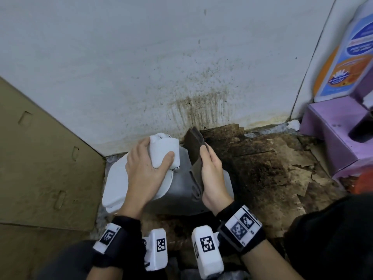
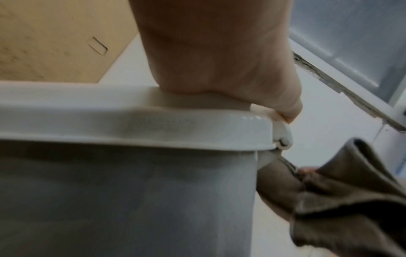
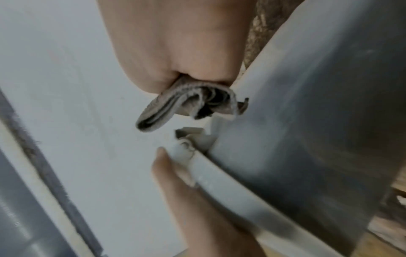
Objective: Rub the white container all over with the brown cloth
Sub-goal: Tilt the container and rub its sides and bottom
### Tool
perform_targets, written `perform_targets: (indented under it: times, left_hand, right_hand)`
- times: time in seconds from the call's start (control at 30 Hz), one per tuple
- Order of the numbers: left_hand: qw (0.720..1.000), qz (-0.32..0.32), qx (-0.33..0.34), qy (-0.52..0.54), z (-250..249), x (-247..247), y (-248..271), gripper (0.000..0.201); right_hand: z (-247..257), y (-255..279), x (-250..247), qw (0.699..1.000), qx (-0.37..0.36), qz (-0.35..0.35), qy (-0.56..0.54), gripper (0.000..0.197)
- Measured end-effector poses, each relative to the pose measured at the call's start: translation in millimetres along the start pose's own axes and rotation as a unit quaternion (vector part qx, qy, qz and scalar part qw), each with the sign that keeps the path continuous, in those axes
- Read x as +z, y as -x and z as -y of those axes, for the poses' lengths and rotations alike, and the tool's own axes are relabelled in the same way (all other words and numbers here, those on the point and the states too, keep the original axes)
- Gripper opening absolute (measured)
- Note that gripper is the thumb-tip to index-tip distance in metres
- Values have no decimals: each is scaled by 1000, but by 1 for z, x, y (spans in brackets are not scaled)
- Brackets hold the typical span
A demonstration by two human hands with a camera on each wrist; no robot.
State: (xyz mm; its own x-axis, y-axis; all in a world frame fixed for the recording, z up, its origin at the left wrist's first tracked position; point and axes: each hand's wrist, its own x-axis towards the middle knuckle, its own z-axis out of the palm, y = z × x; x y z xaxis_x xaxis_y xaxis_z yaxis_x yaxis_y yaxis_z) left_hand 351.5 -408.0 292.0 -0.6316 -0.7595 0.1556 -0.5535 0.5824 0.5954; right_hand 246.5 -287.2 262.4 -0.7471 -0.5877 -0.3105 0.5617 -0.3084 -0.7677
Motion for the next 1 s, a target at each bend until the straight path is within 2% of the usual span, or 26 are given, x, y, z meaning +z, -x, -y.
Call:
perform_targets:
  times: [0.1, 0.2, 0.3, 0.37, 0.43, 0.53, 0.63, 0.7, 0.77, 0.87, 0.93, 1.0]
  left_hand:
    - [999, 5, 7, -36, -14, 10, 5, 97]
    - [999, 27, 14, -10, -27, 19, 9, 96]
    - [987, 62, -8, 150, -41, 21, 15, 80]
    - [951, 84, -39, 294, -49, 18, 21, 64]
    - [931, 77, -47, 354, -49, 15, 24, 53]
    - [948, 66, -21, 311, -41, 10, 21, 44]
    - [985, 52, -22, 165, -20, 8, 16, 49]
    - [996, 37, -60, 62, -4, 10, 15, 57]
    - [990, 44, -131, -10, 9, 13, 16, 66]
    - [968, 110, -227, -7, 21, 16, 19, 81]
    - [953, 162, -253, 37, 33, 21, 20, 92]
    - [947, 183, -258, 59, 42, 28, 20, 96]
  right_hand:
    - [23, 7, 4, 998, -36, 43, -2, 32]
    - [32, 11, 2, 992, -92, 44, 72, 33]
    - [33, 13, -8, 972, -149, 38, 175, 41]
    - [36, 12, -19, 960, -168, 27, 221, 40]
    - [40, 11, -31, 948, -178, 20, 263, 40]
    - [48, 9, -49, 926, -186, 5, 330, 40]
    - [55, 5, -69, 912, -182, -21, 366, 42]
    - [59, 3, -83, 904, -178, -38, 387, 43]
    - [62, 1, -95, 895, -168, -53, 409, 46]
    - [66, -4, -113, 877, -152, -78, 448, 50]
    - [69, -7, -120, 866, -143, -88, 471, 52]
    - [72, -7, -122, 863, -132, -85, 480, 53]
